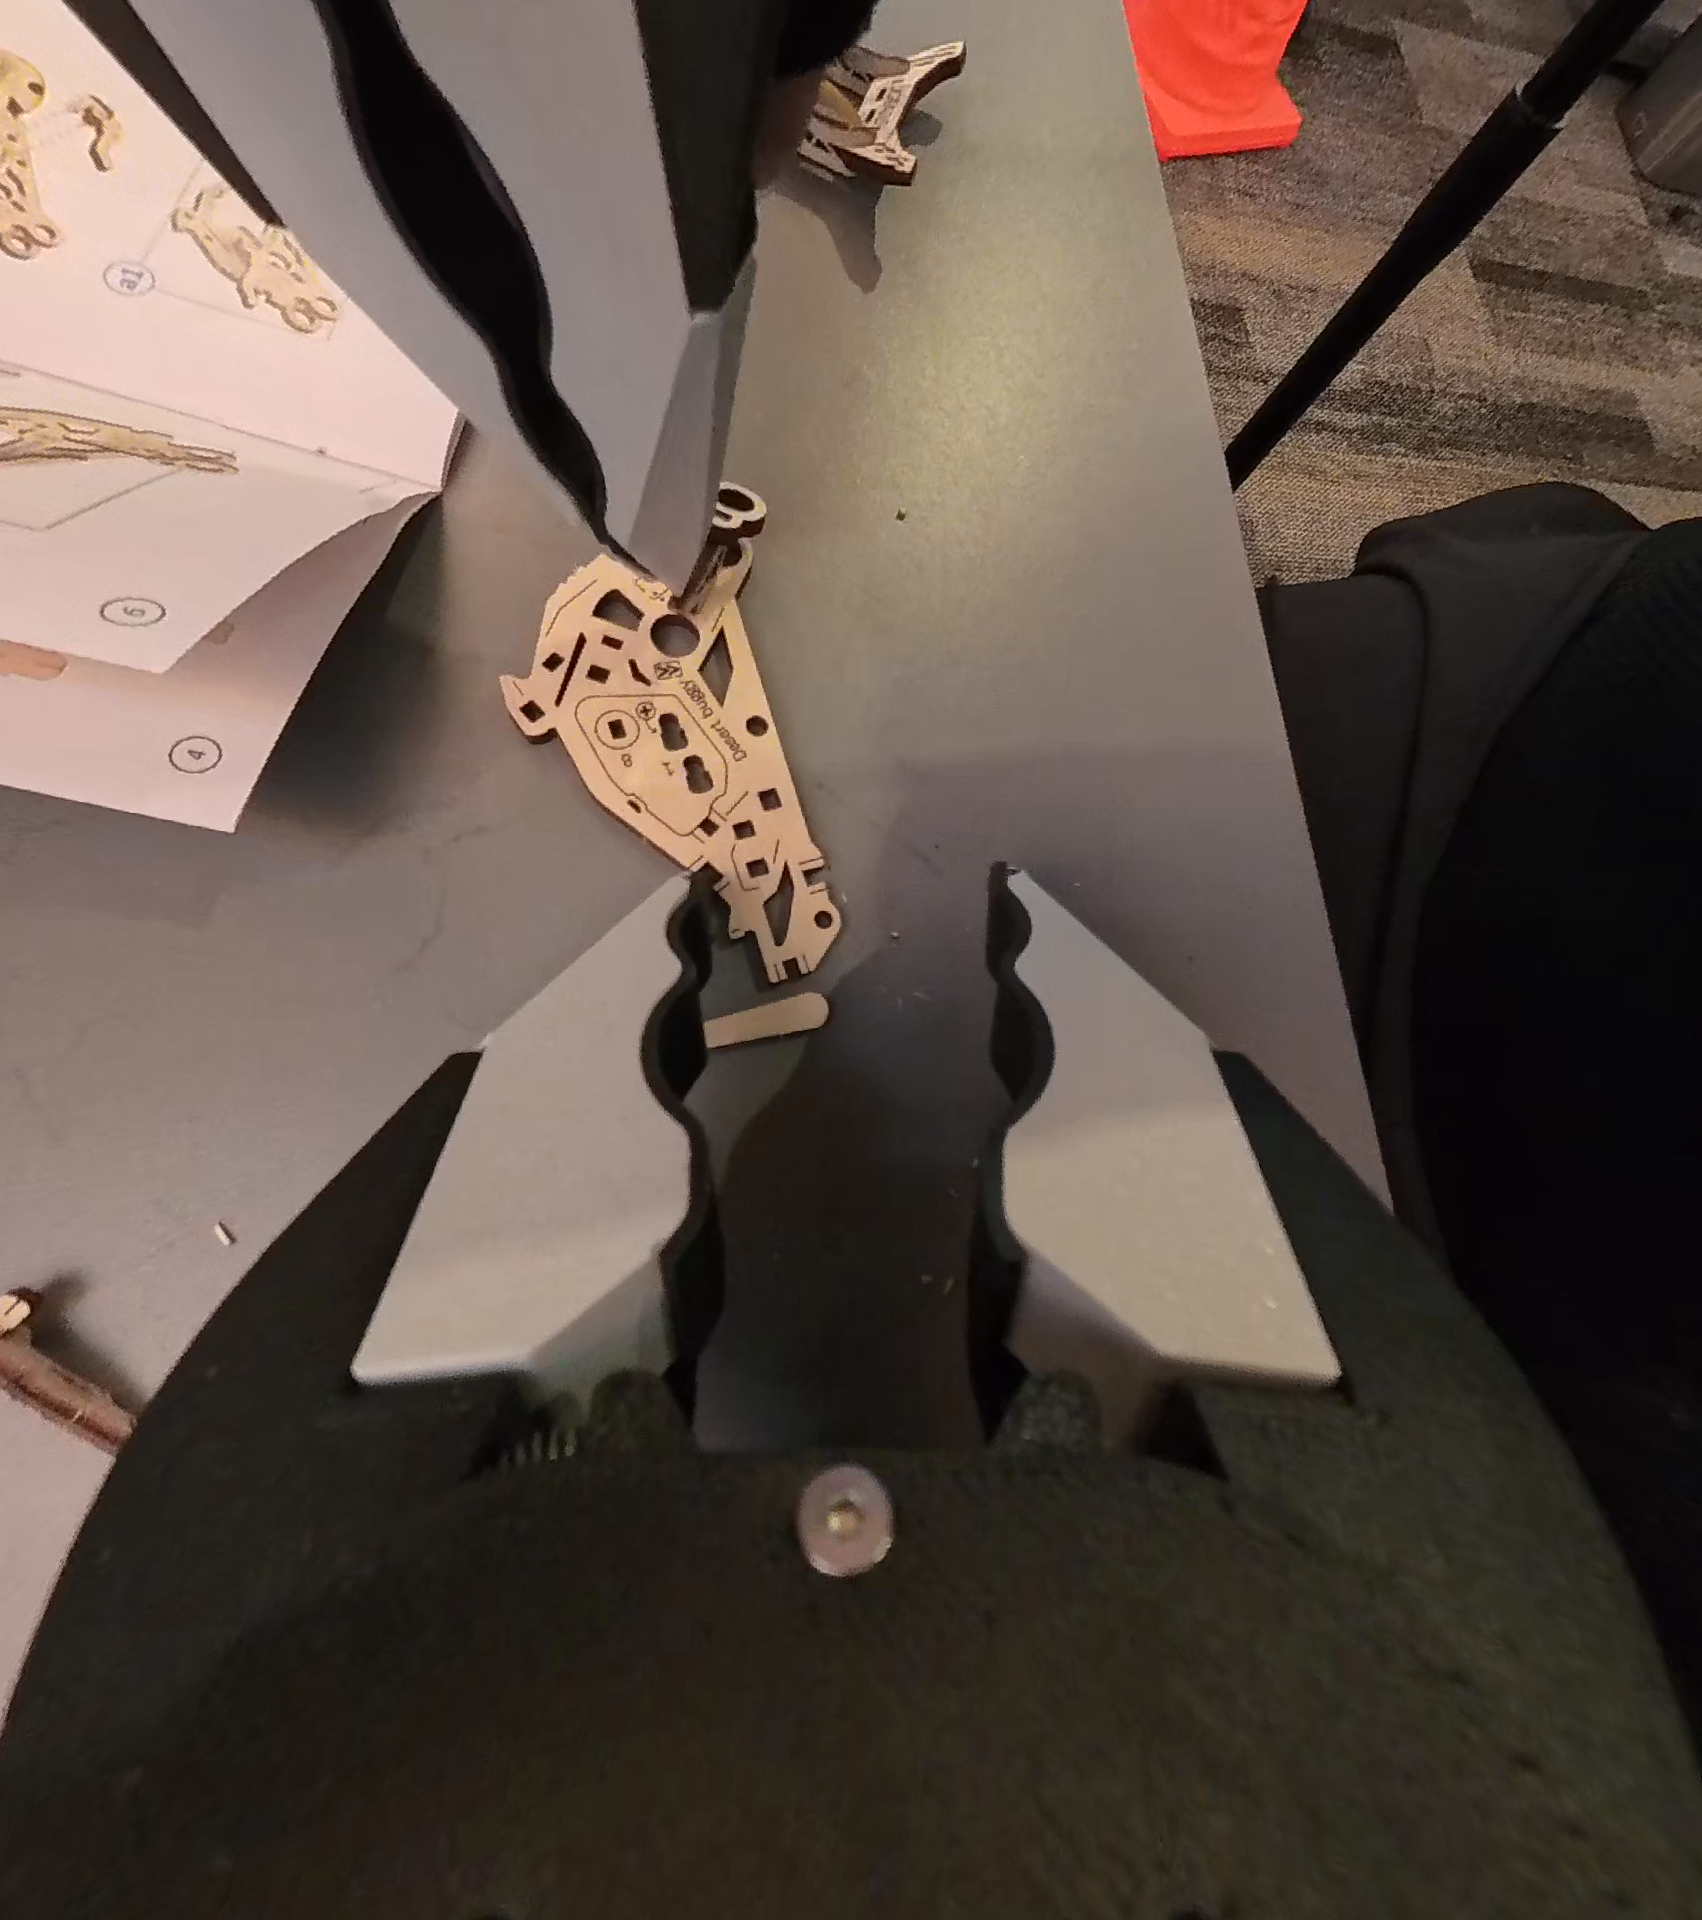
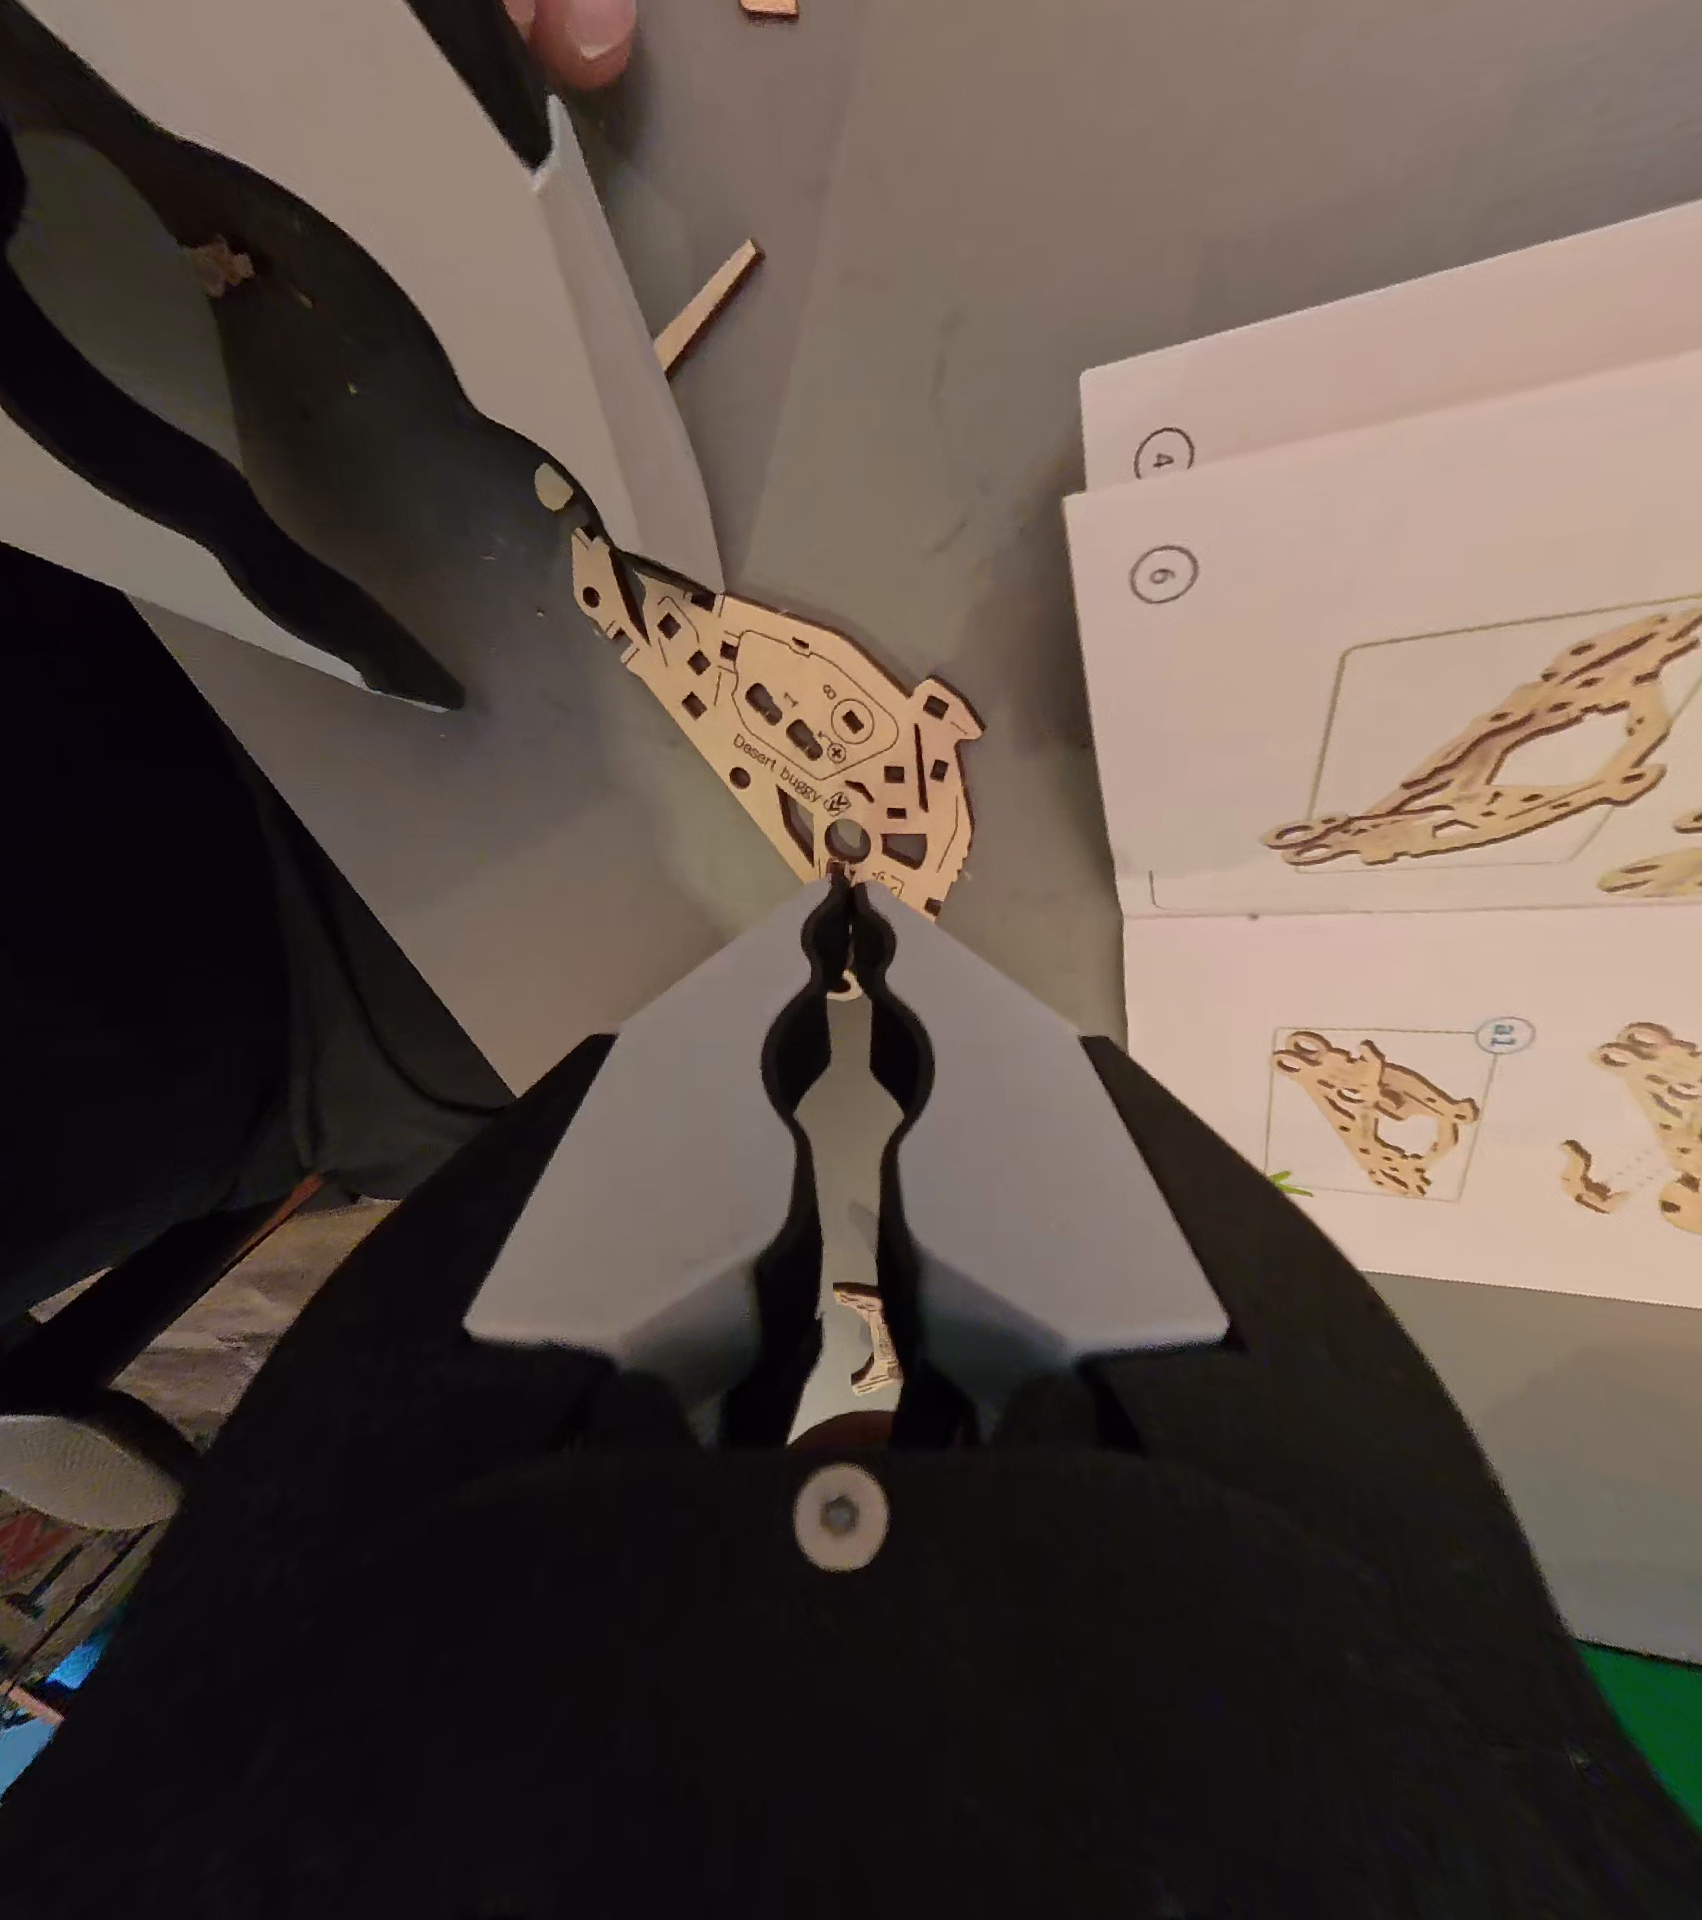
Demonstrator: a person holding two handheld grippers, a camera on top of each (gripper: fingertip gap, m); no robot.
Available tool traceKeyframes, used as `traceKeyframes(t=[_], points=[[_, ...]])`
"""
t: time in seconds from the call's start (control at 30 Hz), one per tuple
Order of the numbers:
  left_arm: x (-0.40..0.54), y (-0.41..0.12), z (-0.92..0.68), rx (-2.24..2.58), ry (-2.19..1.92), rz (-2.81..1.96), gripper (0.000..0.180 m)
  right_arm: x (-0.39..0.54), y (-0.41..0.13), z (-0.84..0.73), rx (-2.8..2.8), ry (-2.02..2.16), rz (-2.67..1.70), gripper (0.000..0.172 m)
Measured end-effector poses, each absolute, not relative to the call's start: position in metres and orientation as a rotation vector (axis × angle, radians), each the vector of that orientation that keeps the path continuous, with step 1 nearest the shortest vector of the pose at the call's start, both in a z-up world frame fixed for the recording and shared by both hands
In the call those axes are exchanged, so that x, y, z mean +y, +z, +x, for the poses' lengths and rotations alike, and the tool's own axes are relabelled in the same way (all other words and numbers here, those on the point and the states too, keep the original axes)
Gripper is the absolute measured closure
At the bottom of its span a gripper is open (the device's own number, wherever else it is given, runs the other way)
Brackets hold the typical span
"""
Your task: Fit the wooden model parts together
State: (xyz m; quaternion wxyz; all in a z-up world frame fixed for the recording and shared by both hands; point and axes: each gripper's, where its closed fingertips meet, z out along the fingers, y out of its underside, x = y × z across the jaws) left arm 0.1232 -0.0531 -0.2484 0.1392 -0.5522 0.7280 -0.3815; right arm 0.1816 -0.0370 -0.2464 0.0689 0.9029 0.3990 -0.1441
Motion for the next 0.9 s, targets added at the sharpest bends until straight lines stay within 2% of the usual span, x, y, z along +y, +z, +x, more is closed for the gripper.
traceKeyframes(t=[0.9], points=[[-0.053, -0.248, 0.123, 2.102, -1.106, -1.601, 0.128, -0.047, -0.246, 0.182, 1.328, -0.316, 2.766, 0.172]])
